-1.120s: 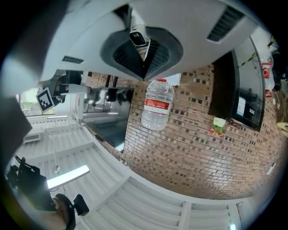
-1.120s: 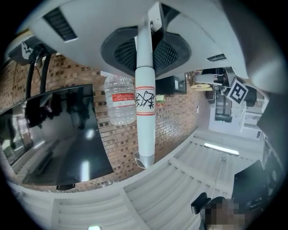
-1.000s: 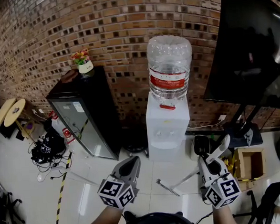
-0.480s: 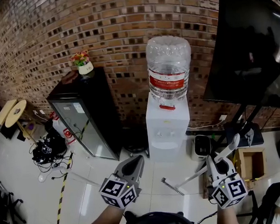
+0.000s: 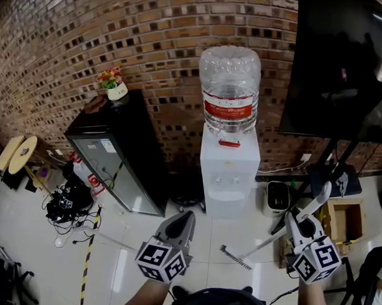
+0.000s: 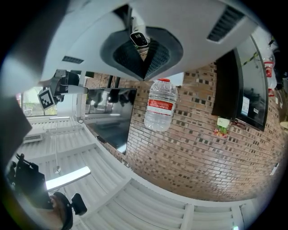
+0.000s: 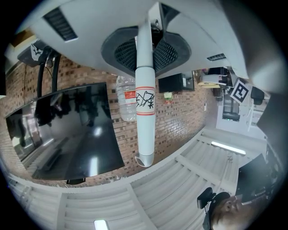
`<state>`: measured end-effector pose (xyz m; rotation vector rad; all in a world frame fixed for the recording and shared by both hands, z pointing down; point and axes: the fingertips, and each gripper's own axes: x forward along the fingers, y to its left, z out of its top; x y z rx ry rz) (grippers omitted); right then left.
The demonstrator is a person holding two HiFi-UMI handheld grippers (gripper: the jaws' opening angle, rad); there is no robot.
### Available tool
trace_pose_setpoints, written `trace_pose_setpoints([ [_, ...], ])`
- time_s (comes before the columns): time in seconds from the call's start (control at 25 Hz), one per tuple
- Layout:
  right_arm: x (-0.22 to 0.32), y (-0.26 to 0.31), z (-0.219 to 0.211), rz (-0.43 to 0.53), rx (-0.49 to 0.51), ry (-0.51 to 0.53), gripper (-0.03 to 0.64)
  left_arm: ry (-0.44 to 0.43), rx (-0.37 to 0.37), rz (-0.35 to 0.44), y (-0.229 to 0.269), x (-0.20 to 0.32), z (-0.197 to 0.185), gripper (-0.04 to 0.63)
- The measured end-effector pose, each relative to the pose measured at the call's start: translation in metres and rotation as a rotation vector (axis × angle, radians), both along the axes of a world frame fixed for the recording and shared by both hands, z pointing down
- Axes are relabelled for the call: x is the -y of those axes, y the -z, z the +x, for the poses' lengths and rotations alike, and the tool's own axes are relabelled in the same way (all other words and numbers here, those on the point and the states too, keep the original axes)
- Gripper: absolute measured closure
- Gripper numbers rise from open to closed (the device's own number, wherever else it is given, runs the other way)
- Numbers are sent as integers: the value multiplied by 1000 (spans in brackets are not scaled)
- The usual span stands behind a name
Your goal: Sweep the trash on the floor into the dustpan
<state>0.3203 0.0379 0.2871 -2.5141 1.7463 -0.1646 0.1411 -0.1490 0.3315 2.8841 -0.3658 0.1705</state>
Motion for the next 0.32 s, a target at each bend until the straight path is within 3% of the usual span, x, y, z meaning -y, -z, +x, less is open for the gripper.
trace_pose_setpoints([
  [0.32, -2, 1, -4, 8, -4, 13, 538, -26, 1, -4, 1, -7, 3, 574],
])
